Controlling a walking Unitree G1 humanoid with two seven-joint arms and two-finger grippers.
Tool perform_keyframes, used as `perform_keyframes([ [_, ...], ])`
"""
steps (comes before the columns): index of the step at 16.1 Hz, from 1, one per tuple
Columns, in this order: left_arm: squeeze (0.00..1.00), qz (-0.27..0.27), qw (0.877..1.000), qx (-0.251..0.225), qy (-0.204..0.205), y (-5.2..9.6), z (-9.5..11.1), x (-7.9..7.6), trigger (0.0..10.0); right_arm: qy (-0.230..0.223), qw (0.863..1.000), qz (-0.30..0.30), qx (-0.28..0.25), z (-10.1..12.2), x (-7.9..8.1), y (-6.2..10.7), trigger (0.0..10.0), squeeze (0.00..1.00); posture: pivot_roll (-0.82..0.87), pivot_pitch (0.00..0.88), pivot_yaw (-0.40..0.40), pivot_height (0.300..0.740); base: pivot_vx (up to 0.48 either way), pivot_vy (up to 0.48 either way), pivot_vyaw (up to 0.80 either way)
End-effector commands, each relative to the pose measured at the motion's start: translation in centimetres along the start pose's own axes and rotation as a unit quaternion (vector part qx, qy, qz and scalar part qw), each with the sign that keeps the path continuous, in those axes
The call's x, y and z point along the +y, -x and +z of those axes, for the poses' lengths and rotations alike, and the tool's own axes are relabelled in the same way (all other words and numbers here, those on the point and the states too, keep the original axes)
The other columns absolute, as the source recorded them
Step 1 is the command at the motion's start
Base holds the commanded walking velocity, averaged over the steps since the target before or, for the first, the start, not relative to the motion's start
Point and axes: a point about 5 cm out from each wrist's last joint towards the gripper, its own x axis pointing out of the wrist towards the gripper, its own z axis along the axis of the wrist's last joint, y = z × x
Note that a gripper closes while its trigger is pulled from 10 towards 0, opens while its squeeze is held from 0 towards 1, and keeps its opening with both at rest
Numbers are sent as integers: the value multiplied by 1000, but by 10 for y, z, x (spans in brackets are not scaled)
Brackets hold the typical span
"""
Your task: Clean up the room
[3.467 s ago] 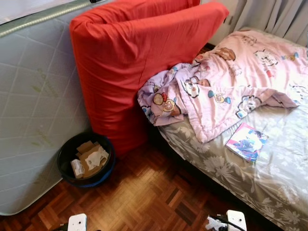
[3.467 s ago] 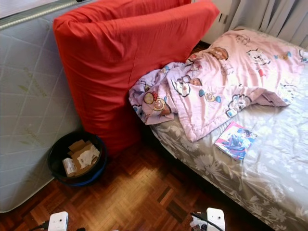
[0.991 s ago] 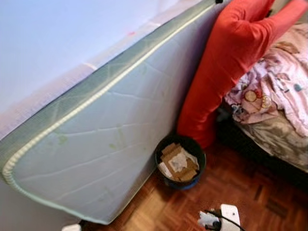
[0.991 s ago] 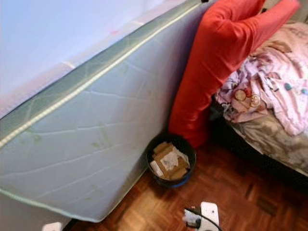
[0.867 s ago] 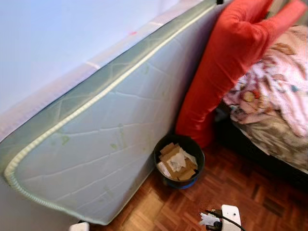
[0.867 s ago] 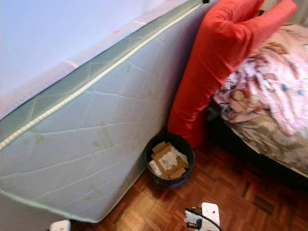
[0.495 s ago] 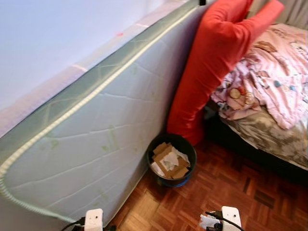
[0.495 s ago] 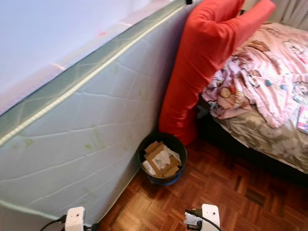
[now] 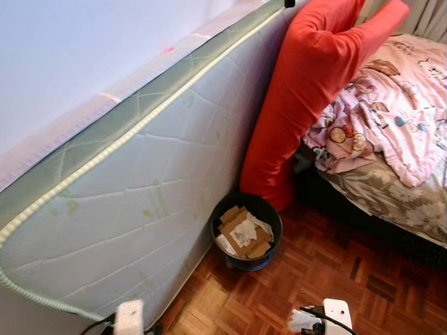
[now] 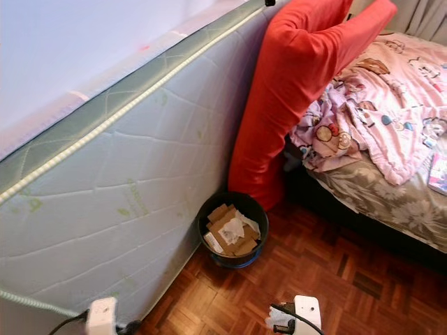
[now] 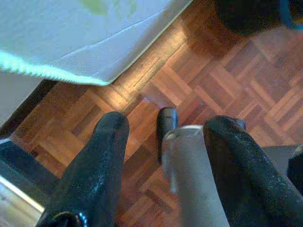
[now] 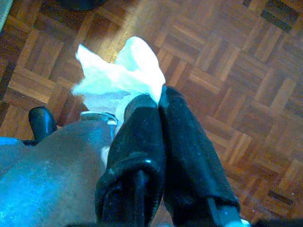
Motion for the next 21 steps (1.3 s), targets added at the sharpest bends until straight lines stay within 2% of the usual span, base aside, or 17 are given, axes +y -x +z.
perform_keyframes([
  [1,0,8,1000,18,11,5,-13,11,10000,-6,1000,-5,9,-7,-4,2,10000,0,34,142,-46,740,0,0,0],
  [3,0,13,1000,26,6,10,-20,23,10000,-3,1000,-4,10,-7,-4,2,10000,0,33,135,-44,740,0,0,0],
  [5,0,11,1000,29,1,11,-23,24,10000,-2,1000,-4,10,-8,-4,2,10000,0,32,131,-42,740,0,-163,0],
  [6,0,9,1000,30,0,11,-24,21,10000,-1,1000,-3,10,-8,-4,2,10000,0,32,129,-41,740,0,-375,0],
  [7,0,0,1000,27,-2,7,-22,5,10000,0,1000,-4,10,-8,-4,2,10000,0,32,129,-41,740,0,-386,0],
  [10,0,-6,1000,26,-3,5,-20,-5,10000,1,1000,-4,10,-8,-4,2,10000,0,31,132,-41,740,0,-443,0],
  [21,0,5,1000,27,11,7,-25,2,10000,3,1000,-5,12,-8,-6,2,10000,0,34,154,-52,740,0,-40,0],
])
